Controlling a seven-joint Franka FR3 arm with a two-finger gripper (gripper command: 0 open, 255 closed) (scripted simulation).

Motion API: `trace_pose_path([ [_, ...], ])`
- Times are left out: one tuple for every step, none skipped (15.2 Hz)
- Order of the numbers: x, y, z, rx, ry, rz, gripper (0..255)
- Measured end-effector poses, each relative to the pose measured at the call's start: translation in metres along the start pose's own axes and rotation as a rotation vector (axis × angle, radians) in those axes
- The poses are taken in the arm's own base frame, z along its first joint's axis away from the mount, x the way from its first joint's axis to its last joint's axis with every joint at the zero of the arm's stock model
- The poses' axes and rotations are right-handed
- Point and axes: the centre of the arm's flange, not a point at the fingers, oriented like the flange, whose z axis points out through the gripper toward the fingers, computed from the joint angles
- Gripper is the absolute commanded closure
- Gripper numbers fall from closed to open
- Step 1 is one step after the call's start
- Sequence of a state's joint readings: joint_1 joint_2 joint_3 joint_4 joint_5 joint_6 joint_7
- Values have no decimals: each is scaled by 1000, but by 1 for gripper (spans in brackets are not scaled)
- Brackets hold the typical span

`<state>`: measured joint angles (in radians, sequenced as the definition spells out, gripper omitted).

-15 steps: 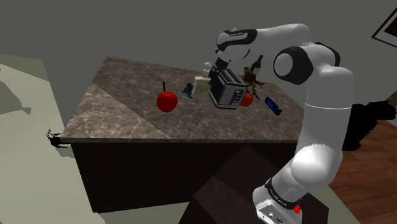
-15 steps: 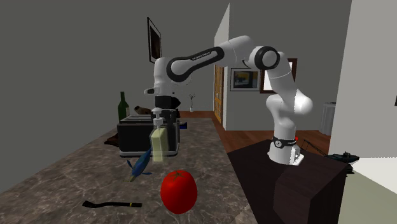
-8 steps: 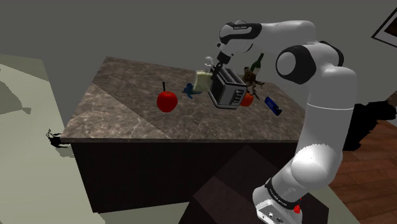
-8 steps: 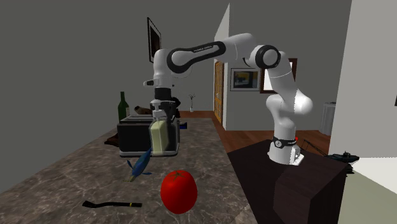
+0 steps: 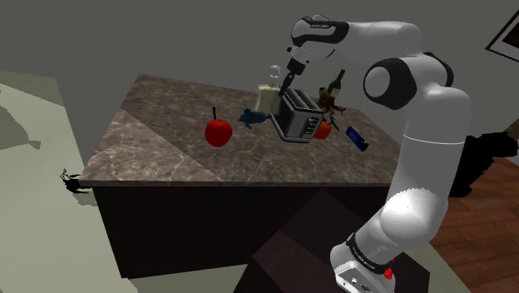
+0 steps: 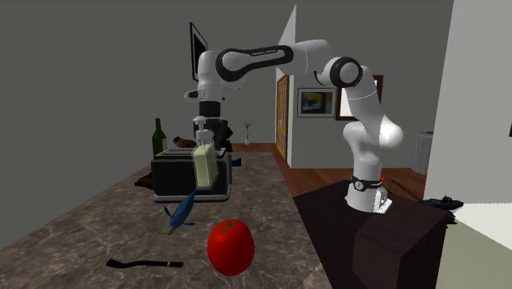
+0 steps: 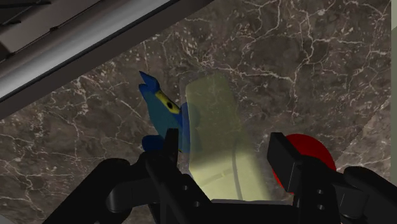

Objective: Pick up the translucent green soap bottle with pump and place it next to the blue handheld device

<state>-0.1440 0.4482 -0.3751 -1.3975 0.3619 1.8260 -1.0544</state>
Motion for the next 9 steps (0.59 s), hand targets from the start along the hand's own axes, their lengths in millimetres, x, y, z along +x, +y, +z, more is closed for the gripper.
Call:
trace_pose_path([
  [1,-1,-5,0,0,0,255],
  [2,-1,-11,0,0,0,255],
  [4,-1,-15,0,0,0,255],
  [4,-1,-20,0,0,0,255],
  [4,-3,-26,0,0,0,255],
  [5,-3,-31,0,0,0,255],
  [6,-4,-37,0,0,0,255],
  [7,-4,-42,0,0,0,255],
  [8,-3,-47,0,0,0,255],
])
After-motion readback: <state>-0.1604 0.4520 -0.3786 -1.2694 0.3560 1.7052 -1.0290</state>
